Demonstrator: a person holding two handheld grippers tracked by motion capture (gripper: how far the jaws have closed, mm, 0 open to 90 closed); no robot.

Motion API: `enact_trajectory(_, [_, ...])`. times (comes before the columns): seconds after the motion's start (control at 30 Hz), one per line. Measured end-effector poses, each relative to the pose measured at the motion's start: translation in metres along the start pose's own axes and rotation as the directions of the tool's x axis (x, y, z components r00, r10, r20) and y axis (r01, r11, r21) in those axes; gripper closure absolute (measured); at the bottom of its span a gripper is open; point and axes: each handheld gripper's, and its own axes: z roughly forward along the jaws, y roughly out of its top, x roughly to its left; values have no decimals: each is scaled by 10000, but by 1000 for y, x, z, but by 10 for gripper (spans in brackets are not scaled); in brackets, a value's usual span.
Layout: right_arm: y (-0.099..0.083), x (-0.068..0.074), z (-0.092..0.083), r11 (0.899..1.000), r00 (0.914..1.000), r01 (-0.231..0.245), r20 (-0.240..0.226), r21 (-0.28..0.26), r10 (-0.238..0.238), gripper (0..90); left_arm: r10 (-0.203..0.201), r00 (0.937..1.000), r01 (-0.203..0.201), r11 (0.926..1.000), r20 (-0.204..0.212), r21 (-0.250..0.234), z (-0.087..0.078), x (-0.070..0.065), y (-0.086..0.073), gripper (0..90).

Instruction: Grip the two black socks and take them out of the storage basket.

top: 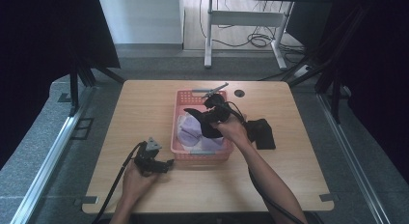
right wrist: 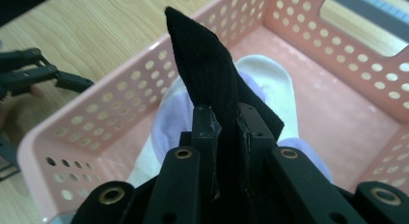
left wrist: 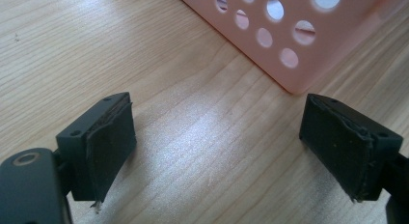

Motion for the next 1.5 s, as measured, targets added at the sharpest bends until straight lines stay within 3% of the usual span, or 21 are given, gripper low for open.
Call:
enact_trajectory(0.3, [3,-5,-23,9982,9997,-215,-144,-560,207,800,25,10000,-25,10000,-13,31,0,0,0,122])
enact_trajectory(0.7, [4,-16,-52,9972,9997,-206,95,-713,213,798,25,10000,-25,10000,-8,40,0,0,0,123])
enact_trajectory(0.9, [-2,-28,-68,9953,9981,-439,392,-861,474,798,23,10000,-23,10000,-7,40,0,0,0,122])
enact_trajectory(1.17, [-20,-51,-90,9906,9904,-828,1018,-1086,939,798,27,10000,-27,10000,-7,28,0,0,0,123])
enact_trajectory(1.5, [-51,-78,-112,9825,9704,-1276,1877,-1354,1519,796,46,10000,-46,10000,8,40,0,0,0,123])
